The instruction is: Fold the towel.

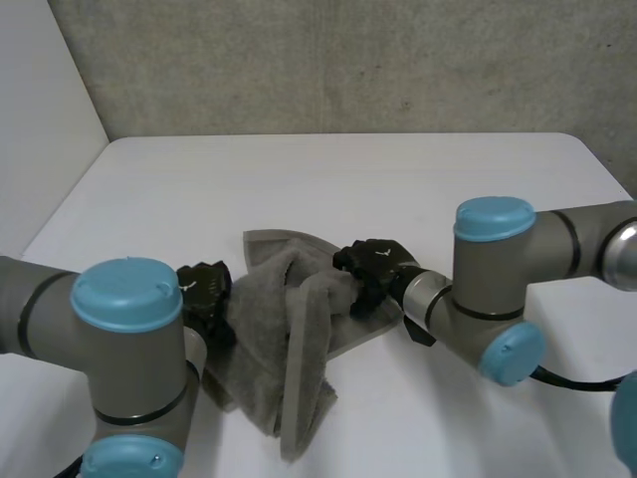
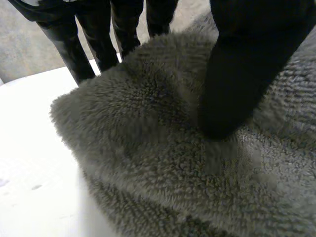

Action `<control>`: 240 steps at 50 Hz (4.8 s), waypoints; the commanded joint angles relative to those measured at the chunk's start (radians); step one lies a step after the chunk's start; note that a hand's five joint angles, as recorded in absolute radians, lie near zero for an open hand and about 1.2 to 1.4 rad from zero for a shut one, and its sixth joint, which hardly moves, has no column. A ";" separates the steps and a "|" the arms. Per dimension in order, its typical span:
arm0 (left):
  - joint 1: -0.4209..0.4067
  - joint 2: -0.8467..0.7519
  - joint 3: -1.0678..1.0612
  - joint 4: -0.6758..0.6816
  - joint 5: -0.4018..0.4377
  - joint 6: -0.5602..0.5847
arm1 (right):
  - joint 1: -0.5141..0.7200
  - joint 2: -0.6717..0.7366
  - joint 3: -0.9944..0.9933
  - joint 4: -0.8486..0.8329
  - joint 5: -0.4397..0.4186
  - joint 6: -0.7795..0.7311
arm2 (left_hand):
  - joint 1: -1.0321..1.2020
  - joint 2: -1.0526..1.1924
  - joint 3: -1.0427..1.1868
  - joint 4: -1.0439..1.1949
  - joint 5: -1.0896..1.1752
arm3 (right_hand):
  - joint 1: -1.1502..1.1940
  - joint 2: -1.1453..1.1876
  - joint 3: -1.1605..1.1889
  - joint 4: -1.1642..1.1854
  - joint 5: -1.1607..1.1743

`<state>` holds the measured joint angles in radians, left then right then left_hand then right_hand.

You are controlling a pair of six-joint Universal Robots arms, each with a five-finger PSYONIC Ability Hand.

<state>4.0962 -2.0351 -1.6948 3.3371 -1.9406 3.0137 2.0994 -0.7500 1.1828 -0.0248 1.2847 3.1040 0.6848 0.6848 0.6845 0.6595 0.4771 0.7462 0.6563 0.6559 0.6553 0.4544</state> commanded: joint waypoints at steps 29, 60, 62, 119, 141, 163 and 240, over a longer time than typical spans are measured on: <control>0.110 -0.100 0.369 0.030 0.408 0.120 | -0.045 -0.634 0.230 0.095 0.127 -0.294 | 0.711 0.711 0.712 0.737 0.745 | 0.650 0.740 0.740 0.741 0.767; 0.171 0.081 0.201 -0.067 0.433 0.119 | -0.165 -0.451 0.176 0.083 0.231 -0.289 | -0.433 -0.433 -0.433 -0.408 -0.400 | -0.572 -0.482 -0.481 -0.481 -0.454; 0.168 0.134 0.135 -0.062 0.436 0.119 | -0.167 -0.471 0.205 0.083 0.232 -0.301 | -0.436 -0.436 -0.436 -0.411 -0.403 | -0.572 -0.482 -0.481 -0.481 -0.454; 0.266 0.078 -0.003 0.002 0.437 0.102 | 0.251 -0.043 0.064 -0.274 0.251 -0.522 | -0.304 -0.304 -0.304 -0.279 -0.271 | 0.650 0.740 0.740 0.741 0.767; 0.099 -0.076 0.204 0.005 0.443 0.016 | -0.148 -0.358 0.322 -0.101 0.219 -0.522 | -0.231 -0.231 -0.230 -0.205 -0.197 | 0.650 0.740 0.740 0.741 0.767; 0.021 -0.298 0.537 0.004 0.439 -0.021 | -0.346 -0.396 0.368 -0.078 0.240 -0.521 | -0.225 -0.225 -0.224 -0.199 -0.192 | -0.375 -0.285 -0.284 -0.284 -0.257; 0.023 0.061 0.141 0.048 0.446 0.132 | -0.208 -0.466 0.239 -0.003 0.176 0.036 | -0.327 -0.327 -0.327 -0.302 -0.294 | -0.344 -0.254 -0.254 -0.253 -0.227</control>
<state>4.2586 -1.8955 -1.6382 3.3818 -1.4935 3.1526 2.0233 -1.1799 1.3609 -0.0300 1.4644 3.1666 0.3119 0.3044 0.3052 0.3034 0.1290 0.4699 0.4501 0.4375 0.4366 0.2562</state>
